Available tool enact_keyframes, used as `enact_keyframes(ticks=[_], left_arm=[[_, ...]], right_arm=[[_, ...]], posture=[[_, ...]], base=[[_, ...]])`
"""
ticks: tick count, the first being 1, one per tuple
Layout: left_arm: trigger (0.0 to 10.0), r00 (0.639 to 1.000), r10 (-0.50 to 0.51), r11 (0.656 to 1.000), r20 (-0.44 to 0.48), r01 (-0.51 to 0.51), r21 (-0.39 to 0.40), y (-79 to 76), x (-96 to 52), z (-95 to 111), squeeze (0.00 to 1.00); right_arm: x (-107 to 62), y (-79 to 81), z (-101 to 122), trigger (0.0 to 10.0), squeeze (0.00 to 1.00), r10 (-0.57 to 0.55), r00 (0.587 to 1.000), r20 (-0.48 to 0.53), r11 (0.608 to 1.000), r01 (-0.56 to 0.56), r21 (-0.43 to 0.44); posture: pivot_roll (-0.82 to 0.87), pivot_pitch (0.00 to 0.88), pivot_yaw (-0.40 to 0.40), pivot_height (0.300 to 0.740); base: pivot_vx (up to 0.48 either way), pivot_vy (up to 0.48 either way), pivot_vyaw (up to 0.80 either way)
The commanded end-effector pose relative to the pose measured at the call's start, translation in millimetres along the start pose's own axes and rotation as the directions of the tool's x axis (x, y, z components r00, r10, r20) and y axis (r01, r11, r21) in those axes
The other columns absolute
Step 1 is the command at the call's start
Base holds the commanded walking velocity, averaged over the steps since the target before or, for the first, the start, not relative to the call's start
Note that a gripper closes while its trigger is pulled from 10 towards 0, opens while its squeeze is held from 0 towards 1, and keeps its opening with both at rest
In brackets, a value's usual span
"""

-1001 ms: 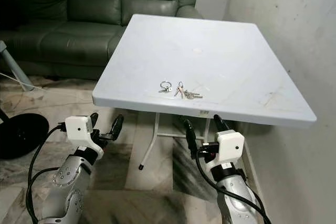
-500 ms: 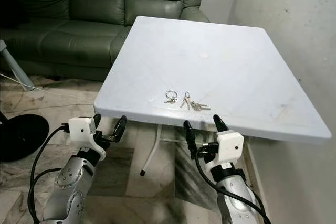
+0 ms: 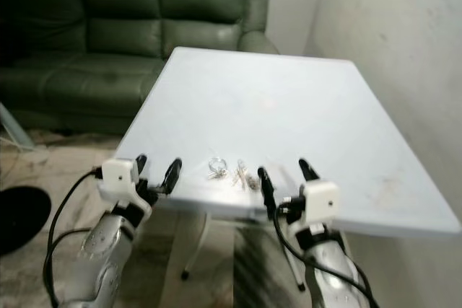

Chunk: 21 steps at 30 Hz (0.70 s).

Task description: Hang keys on a hook

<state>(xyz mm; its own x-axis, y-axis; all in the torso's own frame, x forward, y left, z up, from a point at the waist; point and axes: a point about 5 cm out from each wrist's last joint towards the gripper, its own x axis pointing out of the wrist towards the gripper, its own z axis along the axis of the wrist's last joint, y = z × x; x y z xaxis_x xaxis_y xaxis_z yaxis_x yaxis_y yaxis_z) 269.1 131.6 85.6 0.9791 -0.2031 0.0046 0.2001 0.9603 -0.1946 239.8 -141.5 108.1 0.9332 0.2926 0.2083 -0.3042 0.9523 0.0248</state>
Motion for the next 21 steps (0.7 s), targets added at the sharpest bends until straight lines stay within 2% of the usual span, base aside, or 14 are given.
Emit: enact_keyframes(ticks=[1, 12, 18, 20, 21], left_arm=[[10.0, 0.999, -0.04, 0.999, 0.024, 0.04, -0.006, -12.6, 4.4, 4, 0.0], [10.0, 0.996, -0.088, 0.996, 0.016, 0.088, 0.013, -22.6, 4.2, 2, 0.0], [10.0, 0.988, -0.151, 0.988, -0.004, 0.151, 0.031, -30.6, 1.6, -1, 0.0], [10.0, 0.975, -0.222, 0.973, -0.024, 0.223, 0.059, -40.0, -3.8, -4, 0.0], [10.0, 0.975, -0.222, 0.973, -0.024, 0.223, 0.059, -40.0, -3.8, -4, 0.0]], right_arm=[[-6.4, -10.3, 1, 10.0, 0.0, -0.036, 0.999, -0.011, 0.999, 0.036, -0.023], [-6.9, -13.2, -3, 10.0, 0.0, -0.003, 0.999, -0.044, 0.999, 0.002, -0.041], [-6.3, -15.7, -6, 10.0, 0.0, 0.047, 0.996, -0.081, 0.997, -0.052, -0.062], [-4.4, -19.1, -8, 10.0, 0.0, 0.081, 0.99, -0.113, 0.992, -0.091, -0.088], [-4.4, -19.1, -8, 10.0, 0.0, 0.081, 0.99, -0.113, 0.992, -0.091, -0.088]], posture=[[-0.01, 0.0, -0.06, 0.74], [-0.01, 0.0, -0.066, 0.74], [-0.01, 0.0, -0.068, 0.74], [-0.01, 0.0, -0.071, 0.74], [-0.01, 0.0, -0.071, 0.74]], base=[[0.0, 0.0, 0.0], [0.0, 0.0, 0.0], [0.0, 0.0, 0.0], [0.0, 0.0, 0.0], [0.0, 0.0, 0.0]])
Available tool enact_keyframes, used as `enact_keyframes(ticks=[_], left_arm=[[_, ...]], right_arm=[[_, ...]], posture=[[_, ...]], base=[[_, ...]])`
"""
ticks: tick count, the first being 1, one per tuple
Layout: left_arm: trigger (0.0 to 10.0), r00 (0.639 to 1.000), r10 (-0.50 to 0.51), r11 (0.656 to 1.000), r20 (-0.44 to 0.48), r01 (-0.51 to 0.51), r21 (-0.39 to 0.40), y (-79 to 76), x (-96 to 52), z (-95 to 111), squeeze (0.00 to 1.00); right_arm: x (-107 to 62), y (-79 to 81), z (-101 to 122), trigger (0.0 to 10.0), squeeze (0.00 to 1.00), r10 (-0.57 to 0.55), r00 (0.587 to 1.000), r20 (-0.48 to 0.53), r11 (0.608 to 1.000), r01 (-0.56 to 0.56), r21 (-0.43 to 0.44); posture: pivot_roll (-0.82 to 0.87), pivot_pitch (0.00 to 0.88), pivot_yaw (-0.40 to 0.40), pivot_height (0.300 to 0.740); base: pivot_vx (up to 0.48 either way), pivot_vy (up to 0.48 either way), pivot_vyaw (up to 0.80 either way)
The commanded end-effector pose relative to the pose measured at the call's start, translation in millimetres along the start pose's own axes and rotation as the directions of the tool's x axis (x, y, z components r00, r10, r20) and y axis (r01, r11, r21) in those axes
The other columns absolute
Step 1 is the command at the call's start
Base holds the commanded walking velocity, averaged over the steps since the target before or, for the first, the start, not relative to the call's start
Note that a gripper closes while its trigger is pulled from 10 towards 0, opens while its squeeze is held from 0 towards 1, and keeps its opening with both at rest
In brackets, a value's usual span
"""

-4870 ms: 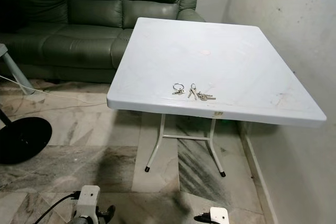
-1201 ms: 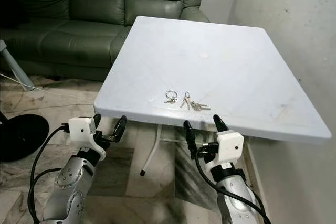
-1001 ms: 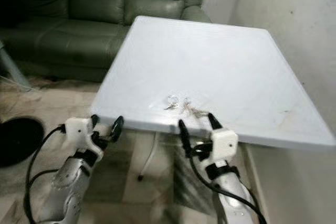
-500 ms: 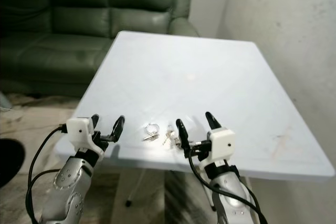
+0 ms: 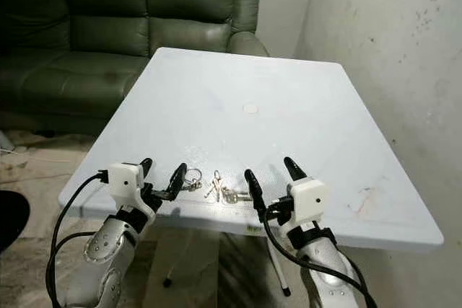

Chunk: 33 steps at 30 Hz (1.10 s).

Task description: Hang keys on a hook

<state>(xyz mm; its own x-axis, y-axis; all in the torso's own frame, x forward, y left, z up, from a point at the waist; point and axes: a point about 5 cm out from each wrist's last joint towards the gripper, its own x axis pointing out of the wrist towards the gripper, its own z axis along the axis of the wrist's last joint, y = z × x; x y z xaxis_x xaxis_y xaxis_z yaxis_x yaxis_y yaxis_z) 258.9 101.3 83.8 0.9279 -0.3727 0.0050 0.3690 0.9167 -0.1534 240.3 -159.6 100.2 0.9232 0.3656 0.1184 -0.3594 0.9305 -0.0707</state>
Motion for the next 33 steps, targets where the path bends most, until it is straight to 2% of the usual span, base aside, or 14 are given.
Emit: enact_keyframes(ticks=[1, 9, 24, 33], left_arm=[[10.0, 0.998, -0.057, 0.998, 0.008, 0.056, 0.03, -10.7, -0.1, 2, 0.0], [10.0, 0.999, -0.054, 0.998, 0.005, 0.053, 0.036, -14.1, -8.3, 0, 0.0], [10.0, 1.0, -0.028, 0.999, 0.0, 0.028, 0.019, -12.1, -11.3, -1, 0.0], [10.0, 0.996, -0.082, 0.995, -0.021, 0.083, 0.054, -18.7, -16.1, -2, 0.0]], right_arm=[[2.7, -2.6, -2, 10.0, 0.0, 0.018, 0.999, -0.028, 1.0, -0.019, -0.014], [8.8, -4.0, -4, 10.0, 0.0, 0.05, 0.997, -0.058, 0.998, -0.052, -0.029], [13.0, 3.8, -4, 10.0, 0.0, 0.098, 0.993, -0.059, 0.995, -0.099, -0.018], [13.8, 11.2, -10, 10.0, 0.0, 0.164, 0.981, -0.107, 0.986, -0.167, -0.017]], posture=[[-0.01, 0.0, -0.071, 0.74], [0.01, 0.019, -0.089, 0.74], [0.02, 0.021, -0.099, 0.74], [0.02, 0.033, -0.095, 0.74]], base=[[0.0, 0.0, 0.0], [0.0, 0.0, 0.0], [0.0, 0.0, 0.0], [0.0, 0.0, 0.0]])
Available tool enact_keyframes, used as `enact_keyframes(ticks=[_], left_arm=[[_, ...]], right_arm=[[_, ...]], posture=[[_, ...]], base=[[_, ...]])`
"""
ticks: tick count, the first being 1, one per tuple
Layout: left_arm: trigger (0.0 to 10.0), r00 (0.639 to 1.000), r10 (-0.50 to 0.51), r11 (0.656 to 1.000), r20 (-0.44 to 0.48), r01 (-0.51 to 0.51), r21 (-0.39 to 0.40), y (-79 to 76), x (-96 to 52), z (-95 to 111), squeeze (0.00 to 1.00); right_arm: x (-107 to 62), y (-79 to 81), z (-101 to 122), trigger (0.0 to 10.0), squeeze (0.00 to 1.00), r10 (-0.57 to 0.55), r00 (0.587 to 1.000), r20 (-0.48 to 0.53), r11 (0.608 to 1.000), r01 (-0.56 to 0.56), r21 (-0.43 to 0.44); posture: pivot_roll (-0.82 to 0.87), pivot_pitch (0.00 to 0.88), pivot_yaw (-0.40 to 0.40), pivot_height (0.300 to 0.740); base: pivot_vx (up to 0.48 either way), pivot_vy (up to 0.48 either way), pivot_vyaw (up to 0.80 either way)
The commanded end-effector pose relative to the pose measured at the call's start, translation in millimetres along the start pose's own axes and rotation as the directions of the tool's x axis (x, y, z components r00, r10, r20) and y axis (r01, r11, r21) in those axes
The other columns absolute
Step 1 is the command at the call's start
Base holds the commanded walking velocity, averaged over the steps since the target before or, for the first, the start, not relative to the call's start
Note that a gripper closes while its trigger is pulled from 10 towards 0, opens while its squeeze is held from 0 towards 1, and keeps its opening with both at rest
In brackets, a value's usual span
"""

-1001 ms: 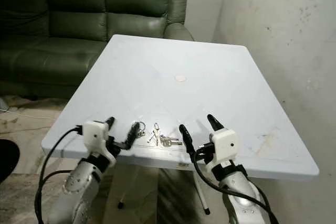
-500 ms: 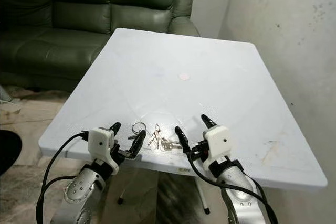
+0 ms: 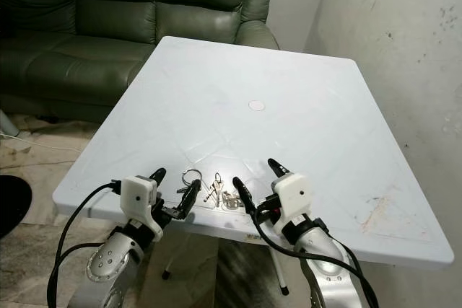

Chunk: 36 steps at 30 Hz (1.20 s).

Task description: Hang keys on a hook

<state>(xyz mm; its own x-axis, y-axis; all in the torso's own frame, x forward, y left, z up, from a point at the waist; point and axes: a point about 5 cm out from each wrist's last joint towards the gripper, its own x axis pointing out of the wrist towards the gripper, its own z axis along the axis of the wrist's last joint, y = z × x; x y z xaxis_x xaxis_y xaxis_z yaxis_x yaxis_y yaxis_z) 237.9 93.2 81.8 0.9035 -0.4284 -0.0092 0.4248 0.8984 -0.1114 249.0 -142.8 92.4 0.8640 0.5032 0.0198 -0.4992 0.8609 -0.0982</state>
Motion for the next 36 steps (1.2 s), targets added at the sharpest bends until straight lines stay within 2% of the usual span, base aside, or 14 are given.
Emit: enact_keyframes(ticks=[1, 7, 14, 21, 28, 29, 31, 32, 33, 34, 36], left_arm=[[10.0, 1.0, -0.024, 1.0, 0.003, 0.024, 0.013, -4.2, -0.2, 3, 0.0], [10.0, 1.0, -0.022, 0.999, 0.011, 0.022, 0.029, -7.6, -5.3, 5, 0.0], [10.0, 1.0, -0.008, 1.0, 0.008, 0.008, 0.024, -8.9, -11.3, 4, 0.0], [10.0, 1.0, 0.01, 1.0, 0.0, -0.01, 0.019, -10.5, -16.2, 4, 0.0], [10.0, 1.0, 0.008, 1.0, -0.003, -0.008, 0.015, -11.1, -16.2, 4, 0.0], [10.0, 1.0, 0.008, 1.0, -0.005, -0.008, 0.015, -11.1, -15.8, 4, 0.0], [10.0, 1.0, 0.008, 1.0, -0.005, -0.008, 0.014, -11.1, -15.9, 4, 0.0], [10.0, 1.0, 0.008, 1.0, -0.006, -0.008, 0.014, -11.0, -15.9, 4, 0.0], [10.0, 1.0, 0.008, 1.0, -0.006, -0.008, 0.014, -11.1, -15.9, 4, 0.0], [10.0, 1.0, 0.008, 1.0, -0.007, -0.008, 0.014, -10.9, -15.9, 4, 0.0], [10.0, 1.0, 0.008, 1.0, -0.008, -0.008, 0.014, -10.8, -15.8, 4, 0.0]], right_arm=[[1.4, -1.8, -2, 10.0, 0.0, 0.014, 1.0, -0.026, 1.0, -0.014, -0.011], [10.6, -6.6, -1, 10.0, 0.0, -0.001, 0.998, -0.057, 0.999, -0.002, -0.039], [16.1, -2.0, -3, 10.0, 0.0, 0.025, 0.995, -0.093, 0.999, -0.029, -0.041], [10.7, 10.1, -8, 10.0, 0.0, 0.165, 0.979, -0.117, 0.986, -0.168, -0.016], [8.3, 11.6, -9, 10.0, 0.0, 0.156, 0.978, -0.136, 0.987, -0.159, -0.008], [8.0, 12.7, -9, 7.4, 0.0, 0.158, 0.979, -0.133, 0.987, -0.161, -0.01], [7.8, 13.7, -10, 7.8, 0.0, 0.154, 0.978, -0.143, 0.988, -0.156, -0.002], [7.9, 15.0, -10, 3.6, 0.0, 0.151, 0.979, -0.138, 0.988, -0.152, 0.001], [7.9, 15.8, -9, 3.6, 0.0, 0.149, 0.98, -0.133, 0.989, -0.15, 0.003], [8.5, 17.5, -10, 3.0, 0.0, 0.148, 0.979, -0.137, 0.989, -0.148, 0.012], [9.0, 19.1, -11, 3.0, 0.0, 0.15, 0.978, -0.143, 0.989, -0.148, 0.021]], posture=[[0.03, 0.041, -0.096, 0.74], [0.04, 0.063, -0.107, 0.74], [0.06, 0.083, -0.122, 0.74], [0.06, 0.092, -0.13, 0.74], [0.06, 0.093, -0.13, 0.74], [0.06, 0.093, -0.13, 0.74], [0.06, 0.094, -0.129, 0.74], [0.06, 0.095, -0.129, 0.74], [0.06, 0.095, -0.129, 0.74], [0.06, 0.095, -0.129, 0.74], [0.06, 0.095, -0.129, 0.74]], base=[[0.0, 0.0, 0.0], [0.0, 0.0, 0.0], [0.0, 0.0, 0.0], [0.0, 0.0, 0.0], [0.0, 0.0, 0.0], [0.0, 0.0, 0.0], [0.0, 0.0, 0.0], [0.0, 0.0, 0.0], [0.0, 0.0, 0.0], [0.0, 0.0, 0.0], [0.0, 0.0, 0.0]])
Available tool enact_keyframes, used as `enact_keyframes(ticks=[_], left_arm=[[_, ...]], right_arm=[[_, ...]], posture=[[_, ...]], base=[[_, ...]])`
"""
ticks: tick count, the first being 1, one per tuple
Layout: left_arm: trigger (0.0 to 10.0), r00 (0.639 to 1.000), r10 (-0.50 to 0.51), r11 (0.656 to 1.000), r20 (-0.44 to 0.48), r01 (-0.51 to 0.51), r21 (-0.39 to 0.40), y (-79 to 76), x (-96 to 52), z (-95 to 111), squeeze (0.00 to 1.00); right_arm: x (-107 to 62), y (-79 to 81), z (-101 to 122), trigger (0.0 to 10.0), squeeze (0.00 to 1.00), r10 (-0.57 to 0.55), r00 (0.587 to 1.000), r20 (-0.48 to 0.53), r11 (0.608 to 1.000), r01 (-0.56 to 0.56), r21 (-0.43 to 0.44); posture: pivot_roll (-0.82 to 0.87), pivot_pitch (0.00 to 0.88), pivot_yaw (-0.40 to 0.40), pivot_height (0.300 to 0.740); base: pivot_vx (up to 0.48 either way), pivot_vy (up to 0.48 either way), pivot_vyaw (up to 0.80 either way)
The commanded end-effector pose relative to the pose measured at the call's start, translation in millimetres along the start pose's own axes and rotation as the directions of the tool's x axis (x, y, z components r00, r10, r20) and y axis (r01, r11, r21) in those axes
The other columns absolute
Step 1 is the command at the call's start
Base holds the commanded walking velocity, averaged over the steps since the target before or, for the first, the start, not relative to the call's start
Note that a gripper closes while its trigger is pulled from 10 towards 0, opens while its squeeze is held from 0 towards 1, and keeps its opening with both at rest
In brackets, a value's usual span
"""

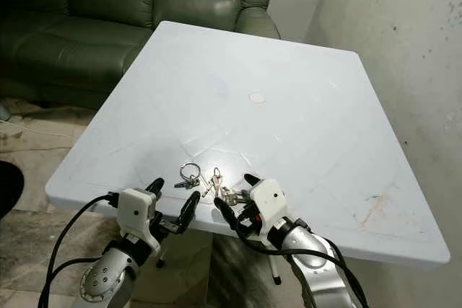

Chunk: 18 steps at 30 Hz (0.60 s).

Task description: Hang keys on a hook

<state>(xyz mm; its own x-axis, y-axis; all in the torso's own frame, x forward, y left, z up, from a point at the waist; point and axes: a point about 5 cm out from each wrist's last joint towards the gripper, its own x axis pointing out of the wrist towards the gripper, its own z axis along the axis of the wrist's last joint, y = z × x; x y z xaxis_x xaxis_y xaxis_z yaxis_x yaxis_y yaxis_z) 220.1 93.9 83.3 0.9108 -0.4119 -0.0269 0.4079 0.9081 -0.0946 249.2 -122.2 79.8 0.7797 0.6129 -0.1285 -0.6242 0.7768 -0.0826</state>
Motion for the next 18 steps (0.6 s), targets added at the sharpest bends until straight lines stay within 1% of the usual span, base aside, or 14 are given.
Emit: enact_keyframes(ticks=[1, 3, 4, 5, 7, 8, 9, 10, 12, 16, 17, 18], left_arm=[[10.0, 1.0, -0.011, 1.0, 0.007, 0.011, -0.003, -3.7, 0.4, 3, 0.0], [10.0, 1.0, -0.01, 1.0, 0.006, 0.01, -0.004, -3.8, 0.4, 3, 0.0], [10.0, 1.0, -0.009, 1.0, 0.005, 0.009, -0.005, -3.5, 0.4, 3, 0.0], [10.0, 1.0, -0.008, 1.0, 0.005, 0.008, -0.006, -3.3, 0.4, 3, 0.0], [10.0, 1.0, -0.007, 1.0, 0.004, 0.007, -0.006, -3.3, 0.3, 3, 0.0], [10.0, 1.0, -0.008, 1.0, 0.003, 0.008, -0.006, -3.4, 0.2, 3, 0.0], [10.0, 1.0, -0.009, 1.0, 0.003, 0.009, -0.005, -3.4, 0.2, 3, 0.0], [10.0, 1.0, -0.008, 1.0, 0.003, 0.008, -0.005, -3.2, 0.2, 3, 0.0], [10.0, 1.0, -0.008, 1.0, 0.003, 0.008, -0.005, -2.9, 0.3, 3, 0.0], [10.0, 1.0, -0.009, 1.0, 0.002, 0.009, -0.007, -3.4, 0.9, 3, 0.0], [10.0, 1.0, -0.01, 1.0, 0.001, 0.01, -0.008, -3.3, 1.2, 3, 0.0], [10.0, 1.0, -0.01, 1.0, 0.001, 0.01, -0.008, -3.3, 1.2, 3, 0.0]], right_arm=[[-0.8, 2.4, 0, 0.0, 0.0, -0.003, 1.0, -0.009, 1.0, 0.003, 0.0], [-0.3, 7.0, 1, 0.0, 0.0, 0.0, 1.0, 0.003, 1.0, 0.0, 0.023], [0.6, 8.1, 0, 0.0, 0.0, -0.001, 1.0, -0.006, 1.0, 0.001, 0.017], [1.7, 9.2, -1, 7.3, 0.0, -0.001, 1.0, -0.019, 1.0, 0.001, 0.021], [2.6, 11.0, -1, 7.3, 0.0, 0.004, 1.0, -0.02, 1.0, -0.004, 0.028], [2.5, 13.1, 0, 8.6, 0.0, 0.01, 1.0, -0.011, 0.999, -0.01, 0.035], [2.4, 13.9, 1, 8.6, 0.0, 0.01, 1.0, -0.011, 0.999, -0.01, 0.036], [3.8, 16.0, 0, 10.0, 0.0, 0.008, 1.0, -0.024, 0.999, -0.007, 0.031], [4.1, 18.6, 0, 10.0, 0.0, 0.011, 1.0, -0.022, 0.999, -0.011, 0.032], [6.3, 19.7, 0, 10.0, 0.0, -0.025, 0.999, -0.027, 0.998, 0.027, 0.049], [8.0, 19.8, 1, 5.4, 0.0, -0.046, 0.999, -0.026, 0.998, 0.048, 0.05], [8.0, 19.8, 1, 5.4, 0.0, -0.046, 0.999, -0.026, 0.998, 0.048, 0.05]], posture=[[0.06, 0.095, -0.131, 0.74], [0.06, 0.096, -0.131, 0.74], [0.06, 0.096, -0.131, 0.74], [0.06, 0.096, -0.131, 0.74], [0.07, 0.097, -0.133, 0.74], [0.07, 0.097, -0.133, 0.74], [0.07, 0.097, -0.133, 0.74], [0.07, 0.097, -0.133, 0.74], [0.07, 0.097, -0.133, 0.74], [0.07, 0.097, -0.135, 0.74], [0.07, 0.095, -0.136, 0.74], [0.07, 0.095, -0.136, 0.74]], base=[[0.0, 0.0, 0.0], [0.0, 0.0, 0.0], [0.0, 0.0, 0.0], [0.0, 0.0, 0.0], [0.0, 0.0, 0.0], [0.0, 0.0, 0.0], [0.0, 0.0, 0.0], [0.0, 0.0, 0.0], [0.0, 0.0, 0.0], [0.0, 0.0, 0.0], [0.0, 0.0, 0.0], [0.0, 0.0, 0.0]])
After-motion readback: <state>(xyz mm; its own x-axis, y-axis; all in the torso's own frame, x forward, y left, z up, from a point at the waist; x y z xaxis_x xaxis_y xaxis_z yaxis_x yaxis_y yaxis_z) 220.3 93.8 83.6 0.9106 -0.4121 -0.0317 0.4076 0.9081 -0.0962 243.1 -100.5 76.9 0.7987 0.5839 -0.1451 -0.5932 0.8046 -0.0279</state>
